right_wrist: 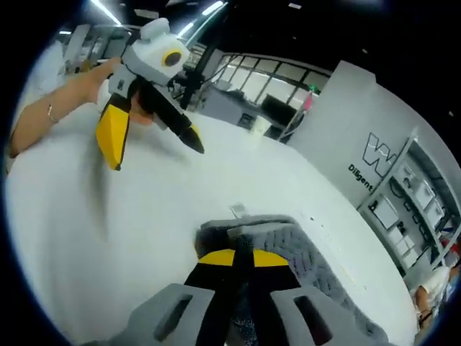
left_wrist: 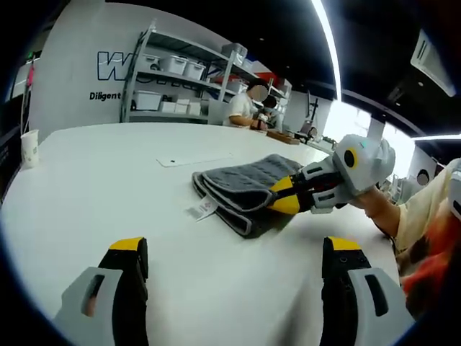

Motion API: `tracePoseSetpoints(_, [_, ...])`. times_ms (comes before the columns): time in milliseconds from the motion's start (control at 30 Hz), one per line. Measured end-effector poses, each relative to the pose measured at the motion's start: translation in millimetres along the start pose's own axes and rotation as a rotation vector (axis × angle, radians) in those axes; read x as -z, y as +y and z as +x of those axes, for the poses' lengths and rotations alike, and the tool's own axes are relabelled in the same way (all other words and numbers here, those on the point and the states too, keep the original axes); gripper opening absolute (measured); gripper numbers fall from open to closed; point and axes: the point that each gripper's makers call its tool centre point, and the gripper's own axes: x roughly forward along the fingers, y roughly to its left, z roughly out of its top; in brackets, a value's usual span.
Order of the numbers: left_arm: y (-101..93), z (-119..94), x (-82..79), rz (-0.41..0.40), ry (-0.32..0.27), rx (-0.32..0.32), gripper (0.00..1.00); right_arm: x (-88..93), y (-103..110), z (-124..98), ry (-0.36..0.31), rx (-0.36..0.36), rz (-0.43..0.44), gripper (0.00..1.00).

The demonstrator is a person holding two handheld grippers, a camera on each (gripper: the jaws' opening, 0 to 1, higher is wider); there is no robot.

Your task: Open the folded towel by lifting each exposed corner and separating the folded layers until the towel lies flat within the target outline without major curled edges

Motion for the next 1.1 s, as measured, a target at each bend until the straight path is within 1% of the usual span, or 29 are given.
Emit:
tracePoseSetpoints(233, [0.2, 0, 1.1, 0.005, 0.006, -0.003, 0.99, 0.0, -12, -7, -0.017, 0.03, 0.018, 0.0])
tracePoseSetpoints(367, [0.1, 1, 2.3, 0.005, 0.011, -0.004, 0.99, -1.5, -33, -19, -0.029, 0.093, 0.034, 0.0])
tracePoseSetpoints(400, [0.2, 1, 2.3, 0.005, 0.011, -0.004, 0.99, -1.4, -35, -21, -0.029, 0.099, 0.036, 0.0])
tracePoseSetpoints(533, [0.0, 2, 3.7, 0.004, 0.017, 0.0, 0.99, 0.5, -63, -39, -0.04, 0.173, 0.062, 0.0])
tracePoseSetpoints(700, [-0.1, 3, 5.2, 0.005, 0.024, 0.001, 0.99, 7.5, -90, -60, -0.037, 0.249, 0.087, 0.0])
tracePoseSetpoints(767, [-0.6, 3, 5.2, 0.005, 0.024, 0.002, 0.99, 13.4, -103, -71, -0.032, 0.288, 0.111, 0.0])
tracePoseSetpoints(833, [-0.4, 3, 5.5, 0.006, 0.026, 0.0, 0.99, 18.1, -112, -80, -0.023, 0.317, 0.117, 0.0])
tracePoseSetpoints(1033, [1.2, 3, 6.5, 0.004, 0.03, -0.006, 0.99, 32.3, -151, -119, -0.016, 0.442, 0.153, 0.0])
tracePoseSetpoints(1100, [1.3, 4, 7.8, 0.006, 0.036, -0.009, 0.99, 37.3, -160, -128, -0.015, 0.471, 0.172, 0.0])
